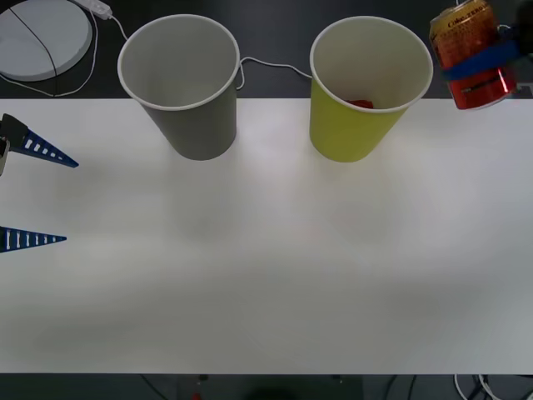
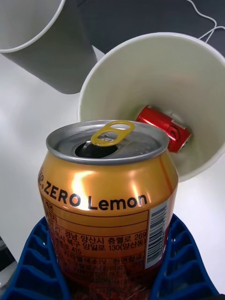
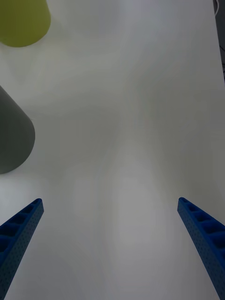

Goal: Put the can into the green bin and the plastic bottle into the gray bin

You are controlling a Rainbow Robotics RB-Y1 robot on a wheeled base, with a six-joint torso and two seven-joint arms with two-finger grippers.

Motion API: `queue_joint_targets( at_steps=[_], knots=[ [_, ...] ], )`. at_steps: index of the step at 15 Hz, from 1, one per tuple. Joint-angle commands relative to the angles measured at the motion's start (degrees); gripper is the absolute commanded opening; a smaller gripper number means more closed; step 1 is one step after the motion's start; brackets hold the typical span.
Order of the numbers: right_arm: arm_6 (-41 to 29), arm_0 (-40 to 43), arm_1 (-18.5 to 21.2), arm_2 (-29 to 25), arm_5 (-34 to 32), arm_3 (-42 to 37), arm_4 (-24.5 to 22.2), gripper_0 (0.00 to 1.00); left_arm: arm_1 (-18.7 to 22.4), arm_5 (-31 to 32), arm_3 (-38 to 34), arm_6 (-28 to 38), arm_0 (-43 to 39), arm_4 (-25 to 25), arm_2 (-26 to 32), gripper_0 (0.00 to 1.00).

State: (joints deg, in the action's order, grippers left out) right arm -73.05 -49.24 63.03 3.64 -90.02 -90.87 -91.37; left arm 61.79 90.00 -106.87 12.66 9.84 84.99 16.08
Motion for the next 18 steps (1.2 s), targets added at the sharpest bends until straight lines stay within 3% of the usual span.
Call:
queue_joint_targets(
  at_steps=[1,5,10,13,14,17,18],
  knots=[
    [0.01,-7.63,-2.12,6.29,0.02,4.65,-4.44,0.0,0.0,0.0,0.0,0.0,0.0,0.0,0.0,1.0],
    [0.01,-12.72,-7.92,8.84,0.02,8.08,-13.84,0.0,0.0,0.0,0.0,0.0,0.0,0.0,0.0,1.0],
    [0.01,-20.11,-12.49,15.17,0.02,15.2,-17.71,0.0,0.0,0.0,0.0,0.0,0.0,0.0,0.0,1.0],
    [1.42,-21.78,-15.74,15.7,0.02,17.57,-22.19,0.1,0.0,0.0,0.0,0.0,0.0,0.0,0.0,1.0],
    [1.59,-22.13,-16.36,15.96,0.02,17.57,-23.16,0.21,0.0,0.0,0.0,0.0,0.0,0.0,0.0,1.0],
    [4.4,-22.3,-16.62,16.22,0.02,17.57,-23.16,1.0,0.0,0.0,0.0,0.0,0.0,0.0,0.0,1.0],
    [5.19,-22.3,-16.71,16.22,0.02,17.57,-22.89,1.0,0.0,0.0,0.0,0.0,0.0,0.0,0.0,1.0]
  ],
)
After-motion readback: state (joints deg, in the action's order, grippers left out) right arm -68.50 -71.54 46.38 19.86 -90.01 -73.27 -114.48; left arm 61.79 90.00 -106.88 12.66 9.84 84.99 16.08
